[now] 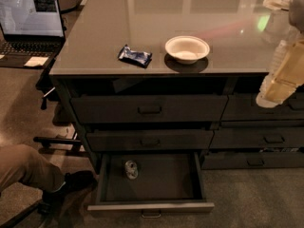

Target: Pick 7up can from bottom drawer and place on counter

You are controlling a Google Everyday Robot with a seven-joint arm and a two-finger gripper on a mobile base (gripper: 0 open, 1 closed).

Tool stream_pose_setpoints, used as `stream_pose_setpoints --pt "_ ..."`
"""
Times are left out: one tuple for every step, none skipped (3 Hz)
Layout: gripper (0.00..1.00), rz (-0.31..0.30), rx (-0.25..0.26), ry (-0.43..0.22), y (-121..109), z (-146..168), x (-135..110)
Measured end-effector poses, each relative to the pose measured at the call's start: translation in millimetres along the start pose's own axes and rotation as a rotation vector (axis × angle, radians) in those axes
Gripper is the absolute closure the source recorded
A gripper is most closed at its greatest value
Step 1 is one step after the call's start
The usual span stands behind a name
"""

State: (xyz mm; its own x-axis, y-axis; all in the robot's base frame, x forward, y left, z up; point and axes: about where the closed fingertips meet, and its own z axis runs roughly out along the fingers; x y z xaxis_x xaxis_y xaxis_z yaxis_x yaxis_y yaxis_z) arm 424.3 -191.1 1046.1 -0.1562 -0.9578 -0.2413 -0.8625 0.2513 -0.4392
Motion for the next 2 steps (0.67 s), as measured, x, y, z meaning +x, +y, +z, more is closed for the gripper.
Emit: stream_pose_setpoints --pt "0.0 0.0 0.0 0.0 0.0 0.0 0.0" --pt "0.0 0.013 0.003 -0.018 3.9 8.4 2.5"
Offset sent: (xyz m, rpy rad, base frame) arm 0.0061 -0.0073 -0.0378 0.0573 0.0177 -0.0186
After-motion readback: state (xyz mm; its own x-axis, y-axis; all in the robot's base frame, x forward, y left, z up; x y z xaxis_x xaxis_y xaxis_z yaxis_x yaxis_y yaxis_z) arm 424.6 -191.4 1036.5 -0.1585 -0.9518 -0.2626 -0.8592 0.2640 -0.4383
